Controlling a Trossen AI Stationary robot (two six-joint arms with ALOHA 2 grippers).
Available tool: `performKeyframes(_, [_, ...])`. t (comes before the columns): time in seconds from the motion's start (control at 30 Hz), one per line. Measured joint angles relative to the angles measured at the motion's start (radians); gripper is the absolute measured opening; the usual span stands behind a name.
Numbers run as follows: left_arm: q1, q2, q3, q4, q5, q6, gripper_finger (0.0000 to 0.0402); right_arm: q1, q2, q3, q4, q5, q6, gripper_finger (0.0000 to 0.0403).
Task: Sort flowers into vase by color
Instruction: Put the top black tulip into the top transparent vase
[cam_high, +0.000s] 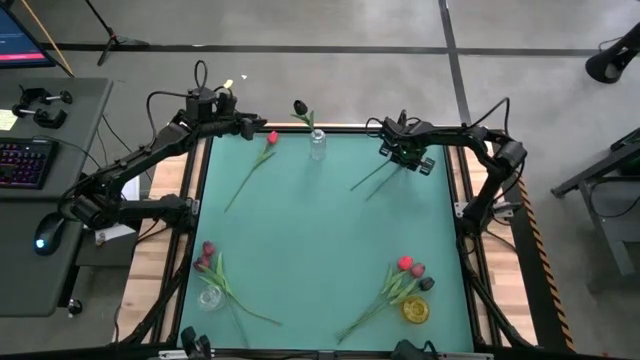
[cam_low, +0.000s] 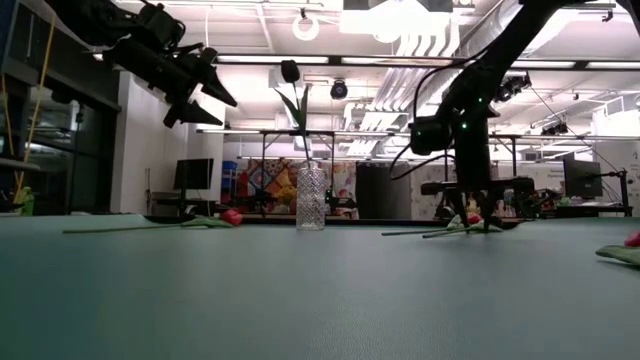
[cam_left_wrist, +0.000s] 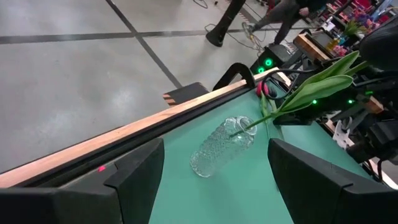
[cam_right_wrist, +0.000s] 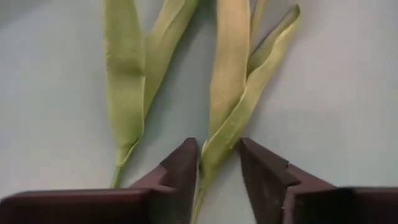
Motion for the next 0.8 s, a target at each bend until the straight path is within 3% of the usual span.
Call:
performKeyframes(0.17, [0.0, -0.002, 0.0, 0.007, 0.0, 0.001, 0.0275, 0.024, -0.053, -0.009, -0.072, 0.012, -0.121, 0.0012])
performKeyframes(0.37, [0.0, -0.002, 0.0, 0.063, -0.002, -0.016, 0.0275, 0.075, -0.27, -0.009, -0.167, 0.023, -0.253, 0.0004])
performKeyframes(0.5, [0.0, -0.002, 0.0, 0.078, -0.003, -0.016, 0.0275, 0.123, -0.475, -0.009, -0.128, 0.022, -0.362, 0.0003])
performKeyframes(0.63, [0.0, -0.002, 0.0, 0.094, -0.003, -0.016, 0.0275, 0.175, -0.64, -0.009, 0.104, 0.025, -0.561, 0.0002])
performKeyframes(0.8, [0.0, -0.002, 0.0, 0.154, -0.003, -0.017, 0.0275, 0.227, -0.679, -0.007, 0.638, 0.011, -0.916, 0.0001])
